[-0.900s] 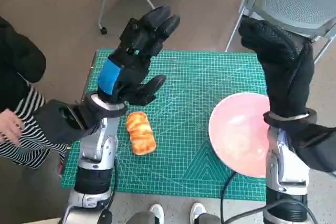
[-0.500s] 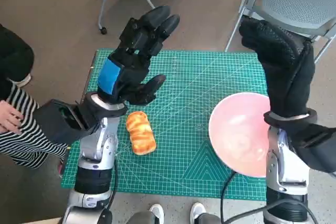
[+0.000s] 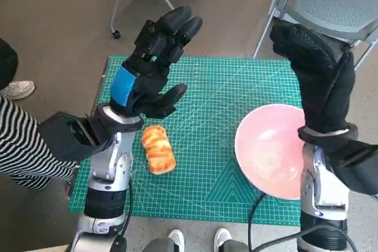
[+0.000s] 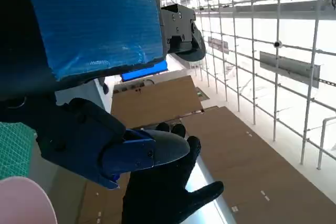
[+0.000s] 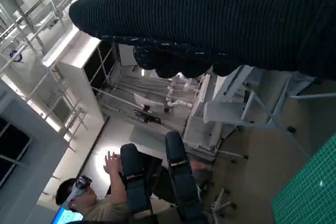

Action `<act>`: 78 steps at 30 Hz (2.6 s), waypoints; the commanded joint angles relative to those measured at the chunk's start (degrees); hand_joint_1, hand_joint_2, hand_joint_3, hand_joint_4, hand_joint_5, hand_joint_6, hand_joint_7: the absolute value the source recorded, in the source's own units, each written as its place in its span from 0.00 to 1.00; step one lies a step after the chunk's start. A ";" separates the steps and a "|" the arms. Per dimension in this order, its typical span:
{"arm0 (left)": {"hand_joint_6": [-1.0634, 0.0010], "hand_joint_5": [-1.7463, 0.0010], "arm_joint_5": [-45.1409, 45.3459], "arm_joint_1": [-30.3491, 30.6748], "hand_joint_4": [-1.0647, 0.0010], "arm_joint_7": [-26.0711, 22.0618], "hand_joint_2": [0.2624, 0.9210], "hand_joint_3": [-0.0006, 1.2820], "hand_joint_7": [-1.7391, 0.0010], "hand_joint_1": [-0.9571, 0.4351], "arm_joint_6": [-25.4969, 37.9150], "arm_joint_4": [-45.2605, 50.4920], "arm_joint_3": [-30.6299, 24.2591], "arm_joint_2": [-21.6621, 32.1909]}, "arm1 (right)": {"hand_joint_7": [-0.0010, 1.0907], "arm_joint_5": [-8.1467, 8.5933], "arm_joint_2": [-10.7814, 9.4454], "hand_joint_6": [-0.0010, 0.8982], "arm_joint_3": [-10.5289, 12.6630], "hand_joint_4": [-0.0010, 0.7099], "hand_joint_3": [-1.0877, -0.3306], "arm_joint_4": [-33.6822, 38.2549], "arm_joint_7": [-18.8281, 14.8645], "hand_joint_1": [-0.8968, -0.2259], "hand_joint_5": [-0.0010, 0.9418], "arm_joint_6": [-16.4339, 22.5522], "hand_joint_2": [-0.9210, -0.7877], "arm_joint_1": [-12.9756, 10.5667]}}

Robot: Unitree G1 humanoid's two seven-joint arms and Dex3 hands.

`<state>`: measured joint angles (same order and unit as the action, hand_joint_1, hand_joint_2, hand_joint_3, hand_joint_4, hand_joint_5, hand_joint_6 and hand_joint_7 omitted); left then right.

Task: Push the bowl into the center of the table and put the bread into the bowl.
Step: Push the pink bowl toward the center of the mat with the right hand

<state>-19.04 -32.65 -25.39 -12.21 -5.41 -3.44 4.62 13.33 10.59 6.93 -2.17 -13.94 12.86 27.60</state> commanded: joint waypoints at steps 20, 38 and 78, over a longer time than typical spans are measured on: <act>1.00 0.81 -1.07 2.44 1.00 -0.33 0.79 0.39 0.67 0.31 -0.63 1.56 -0.82 0.28 | 0.50 -1.41 7.04 0.05 12.69 0.25 0.49 5.54 1.12 0.30 0.00 9.32 0.00 -11.24; 1.00 0.85 -1.55 2.32 0.97 -0.79 0.99 0.20 0.70 0.30 -1.65 -1.06 -2.13 0.11 | 0.56 1.75 4.44 0.00 19.90 0.20 0.42 20.61 6.29 0.40 0.00 15.17 0.00 -16.13; 1.00 0.87 -1.93 2.94 0.94 -3.31 1.00 0.21 0.72 0.29 -2.07 -1.14 -3.40 2.85 | 0.40 3.08 -5.36 0.11 11.88 0.20 0.39 54.65 -2.59 0.47 0.00 21.07 0.00 -1.77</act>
<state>-20.70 -30.38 -28.42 -13.49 -7.25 -6.40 6.85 16.02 6.59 19.66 51.48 -15.38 35.36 25.22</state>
